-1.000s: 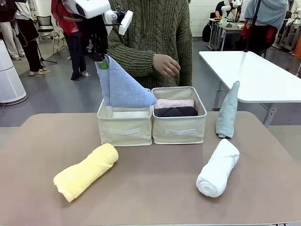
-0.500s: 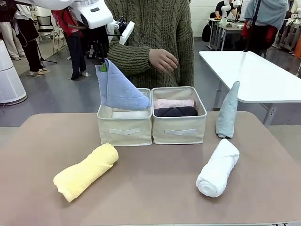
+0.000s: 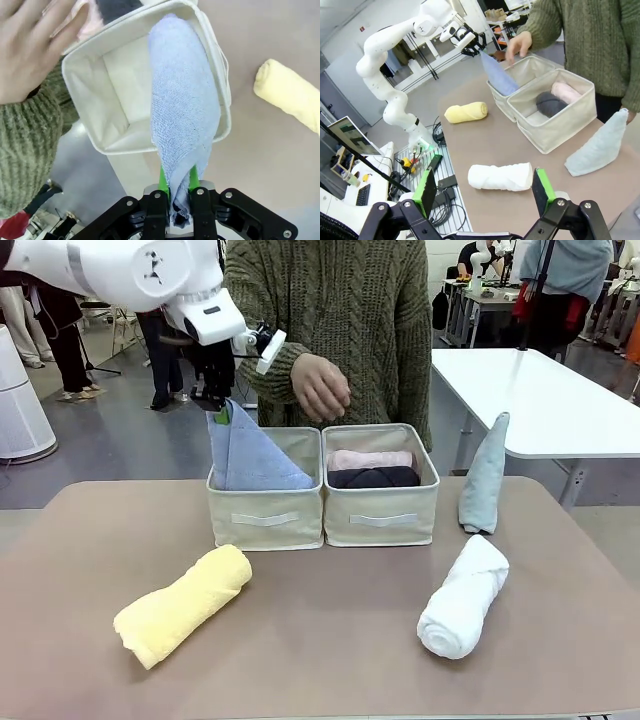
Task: Sort the towels based on their folding style.
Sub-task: Pick up one triangle-folded towel and place it in the left Fabric basket.
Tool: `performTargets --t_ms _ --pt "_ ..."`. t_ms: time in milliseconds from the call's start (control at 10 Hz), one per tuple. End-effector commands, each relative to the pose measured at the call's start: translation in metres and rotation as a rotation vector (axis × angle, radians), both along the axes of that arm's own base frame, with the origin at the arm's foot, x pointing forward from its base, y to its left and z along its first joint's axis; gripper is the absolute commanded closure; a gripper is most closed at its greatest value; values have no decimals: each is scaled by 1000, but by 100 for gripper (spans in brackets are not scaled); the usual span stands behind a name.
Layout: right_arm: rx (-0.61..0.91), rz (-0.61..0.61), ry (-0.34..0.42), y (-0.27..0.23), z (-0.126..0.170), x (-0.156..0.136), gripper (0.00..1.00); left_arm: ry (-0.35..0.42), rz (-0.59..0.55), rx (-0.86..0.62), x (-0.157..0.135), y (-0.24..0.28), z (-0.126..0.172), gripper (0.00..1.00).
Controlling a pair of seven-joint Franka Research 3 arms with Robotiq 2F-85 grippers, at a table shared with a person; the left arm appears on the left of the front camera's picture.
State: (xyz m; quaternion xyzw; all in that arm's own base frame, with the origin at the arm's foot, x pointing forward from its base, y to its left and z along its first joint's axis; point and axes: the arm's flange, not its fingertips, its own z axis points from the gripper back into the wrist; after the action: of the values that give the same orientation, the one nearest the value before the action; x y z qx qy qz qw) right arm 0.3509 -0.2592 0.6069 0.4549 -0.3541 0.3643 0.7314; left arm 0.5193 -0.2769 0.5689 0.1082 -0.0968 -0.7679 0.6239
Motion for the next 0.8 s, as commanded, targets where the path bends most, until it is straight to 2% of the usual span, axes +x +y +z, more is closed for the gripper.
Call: performTargets --t_ms 0,100,200,300,400,500,600,700 --pt "15 2 -2 2 0 -1 0 -25 4 -18 9 -2 -17 85" --pt "15 2 -2 2 0 -1 0 -14 20 -33 12 -3 -25 85" --pt "15 2 -2 2 0 -1 0 -48 32 -28 8 1 -8 85" --pt "15 2 -2 2 0 -1 0 -123 54 -32 -12 20 34 85" --pt "15 2 -2 2 0 -1 0 -212 76 20 -45 58 86 85" --pt "15 2 -2 2 0 -1 0 -300 124 183 -93 124 137 85" --pt "15 2 -2 2 0 -1 0 -318 159 243 -142 189 166 85" --pt "15 2 -2 2 0 -1 0 -339 277 241 -191 243 174 85"
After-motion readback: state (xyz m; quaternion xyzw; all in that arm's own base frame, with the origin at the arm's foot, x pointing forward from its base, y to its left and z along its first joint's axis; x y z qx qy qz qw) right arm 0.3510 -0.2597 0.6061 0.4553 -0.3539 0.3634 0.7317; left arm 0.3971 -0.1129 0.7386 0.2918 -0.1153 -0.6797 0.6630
